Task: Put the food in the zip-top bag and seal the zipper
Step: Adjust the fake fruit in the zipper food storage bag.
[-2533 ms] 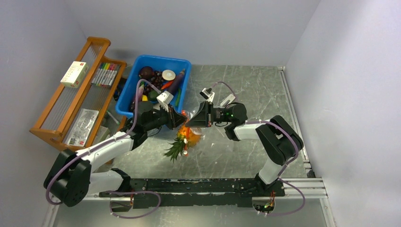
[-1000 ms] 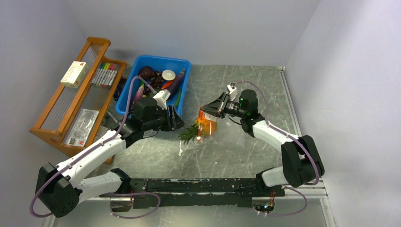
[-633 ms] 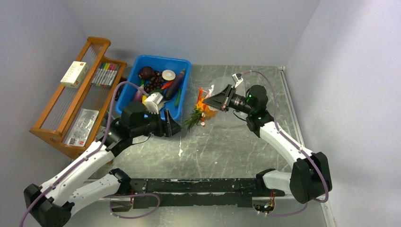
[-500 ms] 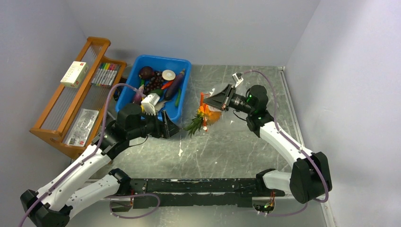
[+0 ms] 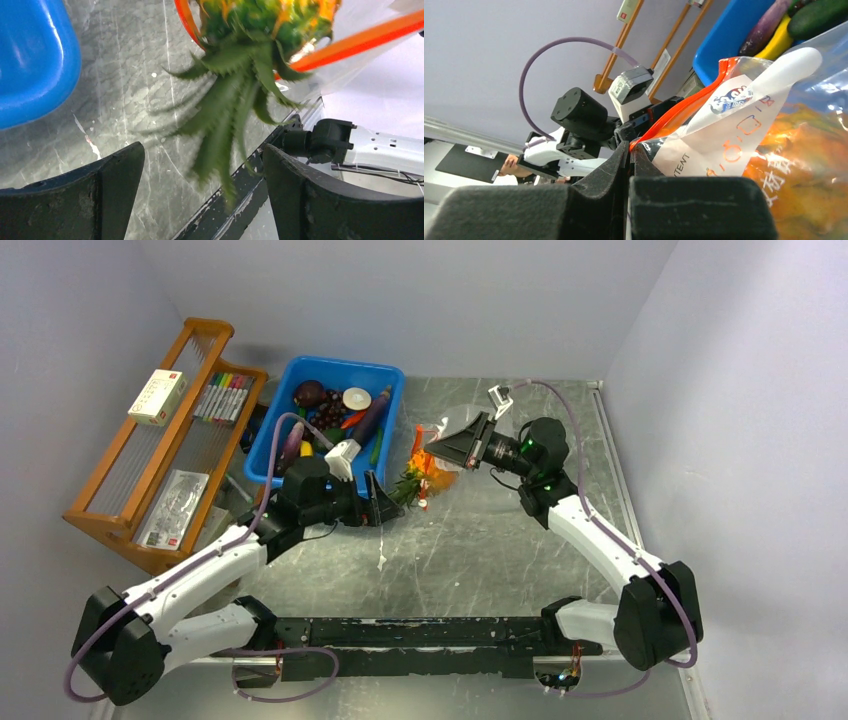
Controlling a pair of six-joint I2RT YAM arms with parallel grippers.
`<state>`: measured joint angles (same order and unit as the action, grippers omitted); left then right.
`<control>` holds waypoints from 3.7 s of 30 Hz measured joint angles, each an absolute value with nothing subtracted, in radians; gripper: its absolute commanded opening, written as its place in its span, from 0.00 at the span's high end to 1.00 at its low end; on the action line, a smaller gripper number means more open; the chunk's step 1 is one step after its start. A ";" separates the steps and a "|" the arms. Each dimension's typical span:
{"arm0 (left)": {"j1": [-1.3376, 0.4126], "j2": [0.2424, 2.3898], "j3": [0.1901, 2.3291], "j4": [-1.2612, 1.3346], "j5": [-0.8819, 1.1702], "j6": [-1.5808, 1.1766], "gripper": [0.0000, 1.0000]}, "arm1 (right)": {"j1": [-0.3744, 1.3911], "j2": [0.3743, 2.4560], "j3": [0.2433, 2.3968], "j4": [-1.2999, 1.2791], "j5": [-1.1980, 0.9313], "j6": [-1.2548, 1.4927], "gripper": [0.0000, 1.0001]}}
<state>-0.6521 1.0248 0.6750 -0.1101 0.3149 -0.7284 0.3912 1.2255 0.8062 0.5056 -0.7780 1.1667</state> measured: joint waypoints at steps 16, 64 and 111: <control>-0.654 1.021 0.747 0.025 0.275 -0.647 0.92 | 0.456 1.252 0.859 0.555 -0.792 1.163 1.00; -0.654 0.844 0.894 -0.197 0.145 -0.599 0.23 | 0.599 1.501 0.813 1.170 -0.928 1.459 1.00; -0.652 1.107 1.059 -0.517 -0.078 -0.402 0.93 | 0.529 1.357 0.868 0.397 -0.766 0.918 1.00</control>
<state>-0.6518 1.1072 1.0592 -0.5171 -0.0780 -0.4015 0.5293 1.3575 0.8680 0.3965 -0.7658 0.9184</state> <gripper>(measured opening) 0.071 0.007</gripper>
